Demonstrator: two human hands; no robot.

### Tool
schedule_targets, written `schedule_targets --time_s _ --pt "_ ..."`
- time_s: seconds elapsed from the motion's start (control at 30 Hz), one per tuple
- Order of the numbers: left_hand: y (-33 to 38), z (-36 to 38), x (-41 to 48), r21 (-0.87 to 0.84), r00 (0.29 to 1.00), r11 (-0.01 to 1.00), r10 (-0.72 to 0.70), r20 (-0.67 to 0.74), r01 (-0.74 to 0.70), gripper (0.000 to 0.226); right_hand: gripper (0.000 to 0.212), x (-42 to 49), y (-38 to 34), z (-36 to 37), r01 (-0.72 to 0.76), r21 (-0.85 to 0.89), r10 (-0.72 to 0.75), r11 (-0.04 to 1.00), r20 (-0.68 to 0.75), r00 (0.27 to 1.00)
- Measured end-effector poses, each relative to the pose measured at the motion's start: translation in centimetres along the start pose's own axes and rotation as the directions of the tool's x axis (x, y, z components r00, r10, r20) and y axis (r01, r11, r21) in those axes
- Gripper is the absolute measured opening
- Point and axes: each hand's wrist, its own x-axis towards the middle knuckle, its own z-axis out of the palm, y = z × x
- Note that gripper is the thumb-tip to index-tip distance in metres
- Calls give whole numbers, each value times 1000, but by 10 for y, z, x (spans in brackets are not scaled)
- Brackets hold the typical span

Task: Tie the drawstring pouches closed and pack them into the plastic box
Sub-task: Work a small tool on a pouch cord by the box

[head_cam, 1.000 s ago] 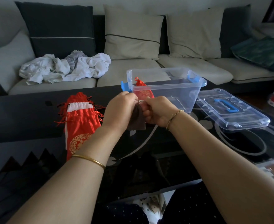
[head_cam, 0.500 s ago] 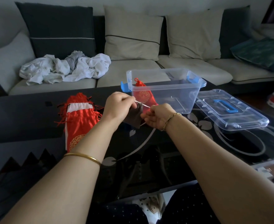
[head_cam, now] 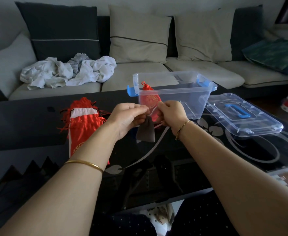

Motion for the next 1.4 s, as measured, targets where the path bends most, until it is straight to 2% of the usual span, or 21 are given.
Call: schedule_targets --time_s 0.2,0.37,0.5,0.57,0.77,0.87,0.97,1.07,1.17,1.27,1.33,1.4 --pt "-2 1 1 139 999 990 -20 48 13 6 31 -4 -6 6 218 -83 -214 972 57 975" --pt "-4 1 4 221 998 975 25 54 -36 11 31 -4 -6 10 260 -118 -253 958 68 965" --pt "-3 0 3 186 998 983 2 57 -12 18 32 -5 -11 8 128 11 -129 992 143 981" --pt "-3 -1 2 167 999 986 3 46 -11 17 26 -5 -11 8 98 2 -96 995 192 977" --pt "-4 -2 5 144 1000 990 13 -19 -10 12 12 -5 -9 4 295 -203 -251 934 217 943" --pt "-4 -4 7 95 998 995 -31 -56 36 10 15 -2 -8 4 307 -201 -281 930 152 948" --pt "-2 -4 9 15 992 995 -95 -81 97 7 18 -3 -11 5 339 -283 -332 897 74 940" --pt "1 -5 9 -80 983 989 -134 -123 125 10 15 -8 -18 6 387 -336 -381 858 88 921" --pt "1 -6 8 -110 983 987 -135 -127 121 16 22 -11 -23 4 284 -264 -239 922 189 952" --pt "-1 -7 5 -66 988 993 -102 -116 95 20 16 -14 -22 -2 48 -76 -19 996 353 935" --pt "1 -8 4 -50 992 996 -83 -96 78 20 12 -13 -18 -5 -37 17 27 999 408 912" --pt "3 -10 3 -43 995 996 -81 -63 78 21 16 -11 -14 -6 -3 -14 8 1000 407 913"
